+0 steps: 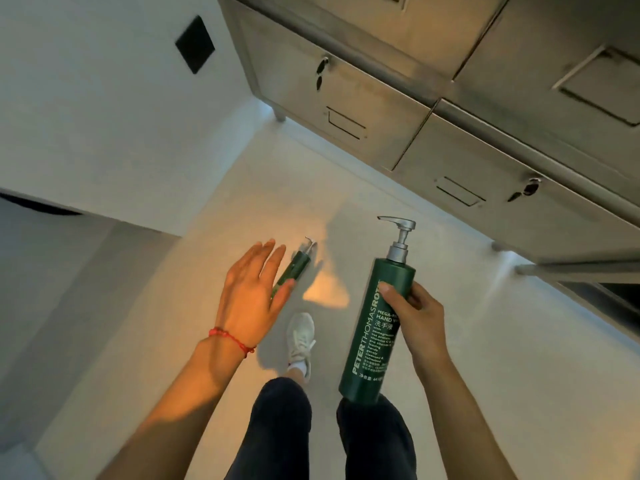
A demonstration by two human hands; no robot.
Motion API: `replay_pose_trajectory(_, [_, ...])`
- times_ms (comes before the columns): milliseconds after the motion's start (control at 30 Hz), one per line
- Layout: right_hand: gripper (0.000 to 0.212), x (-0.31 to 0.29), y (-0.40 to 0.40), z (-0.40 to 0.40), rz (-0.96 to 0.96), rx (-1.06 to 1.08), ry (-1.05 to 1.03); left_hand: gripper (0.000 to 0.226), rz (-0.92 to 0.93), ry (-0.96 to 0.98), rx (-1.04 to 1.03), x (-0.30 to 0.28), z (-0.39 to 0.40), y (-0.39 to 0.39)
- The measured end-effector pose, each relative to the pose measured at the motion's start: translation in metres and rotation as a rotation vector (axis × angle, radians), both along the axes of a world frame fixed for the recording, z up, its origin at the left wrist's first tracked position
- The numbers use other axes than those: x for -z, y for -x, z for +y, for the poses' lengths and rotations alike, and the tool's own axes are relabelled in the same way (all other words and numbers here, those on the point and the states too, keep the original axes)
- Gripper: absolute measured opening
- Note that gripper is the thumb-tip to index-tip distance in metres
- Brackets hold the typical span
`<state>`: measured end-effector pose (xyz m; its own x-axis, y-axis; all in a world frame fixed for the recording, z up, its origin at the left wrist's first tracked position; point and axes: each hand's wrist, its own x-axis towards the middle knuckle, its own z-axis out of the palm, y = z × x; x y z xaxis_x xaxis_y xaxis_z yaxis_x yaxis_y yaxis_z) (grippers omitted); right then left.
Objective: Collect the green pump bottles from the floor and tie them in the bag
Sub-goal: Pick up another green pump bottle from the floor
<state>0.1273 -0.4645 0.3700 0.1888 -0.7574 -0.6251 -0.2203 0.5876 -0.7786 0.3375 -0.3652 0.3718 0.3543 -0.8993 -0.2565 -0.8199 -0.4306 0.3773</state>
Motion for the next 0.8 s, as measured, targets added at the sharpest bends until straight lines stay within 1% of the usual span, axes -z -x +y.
replay_pose_trajectory(200, [0.01,0.083,-0.047,-0.026,0.03,0.063,-0.036,0.062,0.072,-0.035,0.05,0.092,-0.039,-0.047])
replay_pose_trajectory(333, [0.01,0.154,-0.064,-0.044,0.07,0.045,-0.05,0.051,0.136,-0.014,0.05,0.177,-0.053,-0.057])
replay_pose_trajectory(400, [0.01,0.194,-0.067,-0.051,0.091,0.042,-0.05,0.046,0.182,-0.035,0.009,0.229,-0.058,-0.064])
replay_pose_trajectory(500, [0.008,0.255,-0.067,-0.056,0.108,0.041,-0.046,0.044,0.284,-0.151,-0.106,0.311,-0.067,-0.074])
replay_pose_trajectory(633, [0.008,0.332,-0.063,-0.054,0.114,0.011,-0.06,0.047,0.318,-0.211,-0.204,0.41,-0.081,-0.078])
replay_pose_trajectory(733, [0.009,0.382,-0.058,-0.049,0.136,-0.057,-0.071,0.051,0.364,-0.266,-0.281,0.468,-0.087,-0.076])
replay_pose_trajectory(800, [0.015,0.409,-0.053,-0.044,0.155,-0.099,-0.072,0.059,0.405,-0.313,-0.338,0.501,-0.083,-0.074])
